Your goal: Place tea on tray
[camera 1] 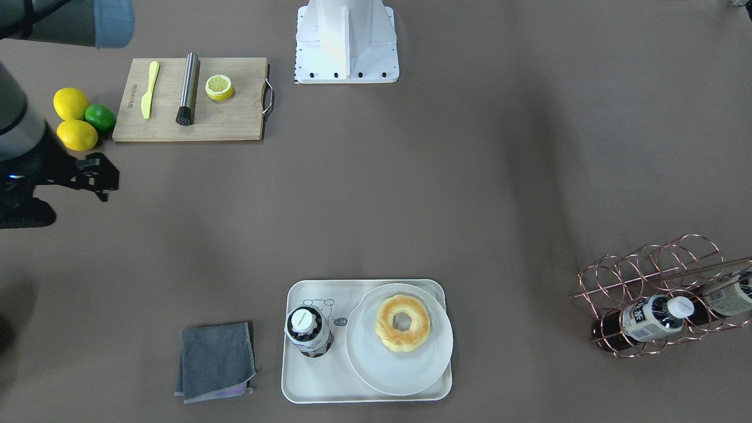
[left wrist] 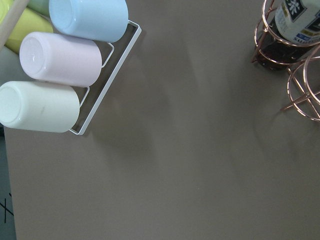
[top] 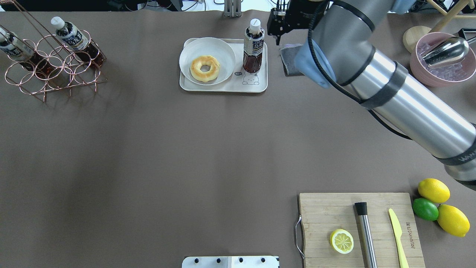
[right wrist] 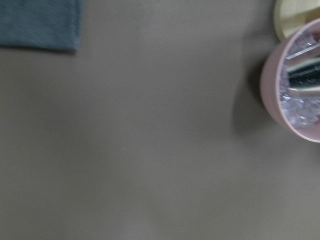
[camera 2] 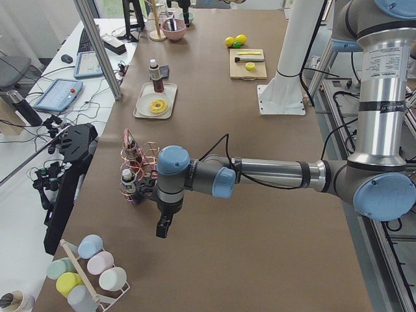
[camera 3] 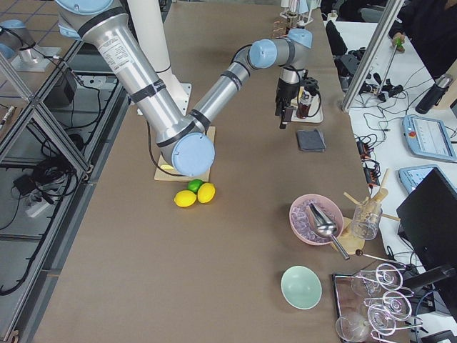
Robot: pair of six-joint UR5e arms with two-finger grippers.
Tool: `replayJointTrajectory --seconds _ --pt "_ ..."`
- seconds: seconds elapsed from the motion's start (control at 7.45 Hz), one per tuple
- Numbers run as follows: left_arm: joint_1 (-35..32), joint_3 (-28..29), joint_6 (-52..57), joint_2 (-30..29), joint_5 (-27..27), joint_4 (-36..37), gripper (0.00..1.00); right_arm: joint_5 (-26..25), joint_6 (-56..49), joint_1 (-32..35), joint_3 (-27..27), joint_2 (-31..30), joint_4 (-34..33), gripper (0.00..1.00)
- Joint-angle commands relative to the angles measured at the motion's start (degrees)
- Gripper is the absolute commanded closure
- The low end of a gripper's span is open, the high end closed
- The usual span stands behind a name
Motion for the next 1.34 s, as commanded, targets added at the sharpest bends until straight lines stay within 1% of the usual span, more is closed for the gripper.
replayJointTrajectory --seconds 0.0,0.13,0.27,0.4,0.54,0.67,0.81,0.94,1.21 --pt "-0.2 0.6 0.1 2.0 0.3 -0.3 0.02 0.4 -24.7 12.7 1.0 -14.5 -2.2 0.00" --pt "-0.2 0.6 0.1 2.1 0.1 -0.2 0.02 5.1 -29.5 18.4 0.6 -22.1 5.3 0.00" --pt "-0.2 0.6 0.0 2.2 0.0 -0.1 0.02 8.3 -30.7 22.5 -3.0 -26.4 14.6 0.00" --pt "-0.2 0.6 0.0 2.4 0.0 -0.1 0.02 10.3 -31.6 24.4 -6.6 -28.8 20.8 0.00" --pt "-0.2 0.6 0.0 2.4 0.0 -0.1 0.02 13.1 -31.7 26.0 -11.2 -29.1 24.6 0.00" --pt "-0.2 0.6 0.0 2.4 0.0 0.0 0.02 13.9 -31.8 26.7 -13.2 -29.4 26.4 0.00" --pt "-0.2 0.6 -0.1 2.3 -0.1 0.0 0.02 14.0 -31.7 26.8 -13.3 -30.4 26.7 0.00" --pt "-0.2 0.6 -0.1 2.0 -2.4 0.3 0.02 13.9 -31.8 27.2 -13.4 -30.5 26.7 0.00" --pt "-0.2 0.6 -0.2 2.1 -3.7 0.5 0.02 14.0 -32.2 28.2 -13.5 -30.4 26.7 0.00"
